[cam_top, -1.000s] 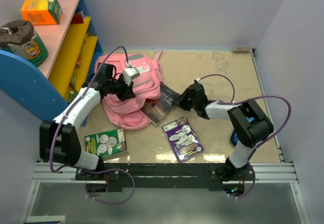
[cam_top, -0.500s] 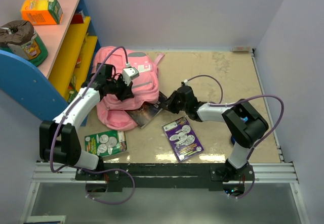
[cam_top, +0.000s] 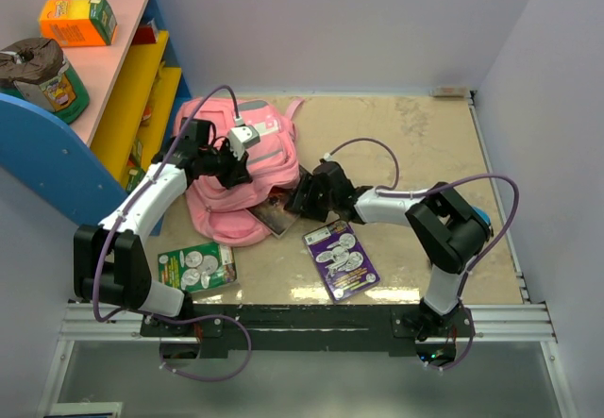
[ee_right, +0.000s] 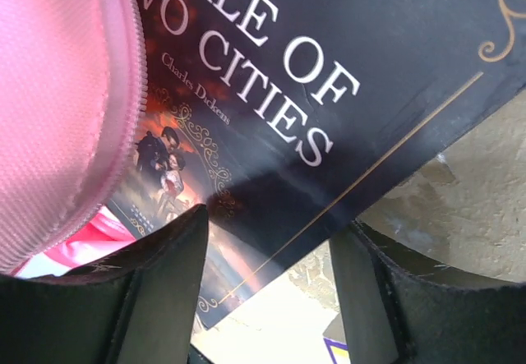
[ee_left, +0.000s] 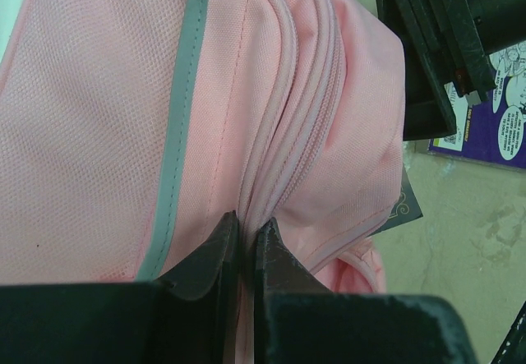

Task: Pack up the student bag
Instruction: Place the book in the student bag.

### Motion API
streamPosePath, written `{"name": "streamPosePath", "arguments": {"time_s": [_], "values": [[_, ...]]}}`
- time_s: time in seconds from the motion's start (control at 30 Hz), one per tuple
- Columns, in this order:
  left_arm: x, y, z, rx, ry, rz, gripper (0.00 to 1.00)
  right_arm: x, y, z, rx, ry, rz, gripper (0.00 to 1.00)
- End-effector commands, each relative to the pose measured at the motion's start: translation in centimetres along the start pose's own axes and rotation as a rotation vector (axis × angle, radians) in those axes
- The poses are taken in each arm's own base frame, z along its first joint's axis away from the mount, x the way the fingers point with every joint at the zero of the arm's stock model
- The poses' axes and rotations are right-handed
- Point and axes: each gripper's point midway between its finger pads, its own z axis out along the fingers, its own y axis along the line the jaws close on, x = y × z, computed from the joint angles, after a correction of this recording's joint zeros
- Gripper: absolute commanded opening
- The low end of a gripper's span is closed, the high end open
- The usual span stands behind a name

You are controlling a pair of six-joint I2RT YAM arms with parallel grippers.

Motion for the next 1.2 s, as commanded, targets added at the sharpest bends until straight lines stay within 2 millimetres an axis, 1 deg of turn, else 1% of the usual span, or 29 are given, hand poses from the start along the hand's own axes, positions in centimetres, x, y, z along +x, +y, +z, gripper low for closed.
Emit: {"name": "streamPosePath", "arguments": {"time_s": [0.0,0.03,0.07,0.13,0.17,0.2,0.23,0.27,0.3,0.33,0.37,0.4,0.43,0.47,0.5,0.53,0.6,0.63,0.67,0.73,0.77,0.83,0.93,0.97,1.0,1.03,1.07,1.13,1.17], "values": [[-4.1,-1.9,0.1,0.102,-0.134,0.045,0.00,0.6,2.0,-0.6,-0.087,-0.002,0.001,0.59],[-4.2,-1.8,0.1,0.100,-0.134,0.048,0.00,0.5,2.3,-0.8,-0.107,-0.012,0.036,0.57],[-4.0,-1.9,0.1,0.102,-0.130,0.044,0.00,0.8,1.9,-0.9,-0.117,-0.016,0.050,0.47],[-3.9,-2.0,0.1,0.107,-0.130,0.044,0.00,-0.6,3.9,-1.6,-0.201,-0.077,0.082,0.38],[-3.8,-2.0,0.1,0.106,-0.127,0.039,0.00,-0.9,4.0,-1.9,-0.217,-0.100,0.098,0.31],[-3.8,-2.0,0.2,0.107,-0.126,0.039,0.00,-1.7,5.4,-2.5,-0.283,-0.137,0.105,0.29],[-3.8,-2.1,0.2,0.110,-0.128,0.039,0.00,-1.8,5.8,-3.1,-0.317,-0.148,0.141,0.29],[-3.8,-2.1,0.2,0.111,-0.129,0.037,0.00,-2.6,7.5,-3.9,-0.405,-0.179,0.150,0.29],[-4.0,-2.1,0.2,0.113,-0.132,0.033,0.00,-2.9,8.2,-4.3,-0.446,-0.188,0.167,0.29],[-4.0,-2.3,0.3,0.125,-0.136,0.027,0.00,-2.9,8.6,-4.3,-0.479,-0.181,0.204,0.24],[-4.2,-2.3,0.2,0.129,-0.139,0.026,0.00,-3.4,10.0,-5.0,-0.552,-0.195,0.209,0.20],[-4.2,-2.4,0.3,0.136,-0.140,0.016,0.00,-3.5,10.6,-5.2,-0.575,-0.196,0.226,0.14],[-4.2,-2.7,0.3,0.154,-0.141,0.007,0.00,-3.8,11.3,-5.5,-0.600,-0.207,0.248,0.06],[-4.2,-2.8,0.3,0.161,-0.141,0.003,0.00,-3.9,12.3,-6.1,-0.636,-0.224,0.244,0.03],[-4.1,-2.9,0.4,0.170,-0.139,-0.002,0.00,-4.2,12.6,-6.2,-0.636,-0.244,0.251,0.00],[-4.1,-3.2,0.4,0.185,-0.138,-0.009,0.00,-4.7,13.8,-6.6,-0.660,-0.253,0.246,0.00],[-4.0,-3.5,0.5,0.202,-0.139,-0.026,0.00,-4.3,15.0,-6.5,-0.679,-0.247,0.249,0.00],[-4.2,-3.9,0.4,0.229,-0.148,-0.036,0.00,-4.5,16.3,-6.6,-0.708,-0.241,0.259,0.00],[-4.5,-4.2,0.4,0.247,-0.156,-0.047,0.00,-3.7,16.7,-5.9,-0.718,-0.221,0.265,0.00],[-5.1,-5.2,0.2,0.314,-0.169,-0.086,0.00,-3.4,18.3,-6.0,-0.750,-0.205,0.279,0.00],[-5.9,-5.3,-0.2,0.327,-0.183,-0.087,0.00,-2.5,18.4,-5.5,-0.732,-0.187,0.280,0.00],[-7.3,-5.8,-0.7,0.381,-0.215,-0.130,0.00,-1.9,18.0,-5.1,-0.701,-0.188,0.292,0.00],[-9.9,-7.0,-1.8,0.492,-0.270,-0.202,0.00,-1.7,16.8,-4.6,-0.676,-0.198,0.329,0.00],[-10.8,-7.2,-2.2,0.516,-0.287,-0.207,0.00,-2.0,16.7,-4.7,-0.676,-0.205,0.333,0.00],[-11.3,-7.8,-2.6,0.557,-0.286,-0.260,0.00,-2.1,16.5,-4.6,-0.659,-0.215,0.314,0.00],[-11.9,-7.8,-2.9,0.562,-0.307,-0.246,0.00,-2.3,16.4,-4.4,-0.641,-0.221,0.307,0.00],[-12.1,-8.0,-3.1,0.568,-0.309,-0.247,0.00,-2.5,15.7,-3.7,-0.601,-0.223,0.303,0.00],[-12.1,-8.2,-3.4,0.575,-0.315,-0.232,0.00,-2.6,15.5,-3.0,-0.577,-0.217,0.260,0.00],[-12.0,-8.2,-3.4,0.571,-0.317,-0.219,0.00,-2.8,14.6,-2.4,-0.526,-0.235,0.244,0.00]]}}
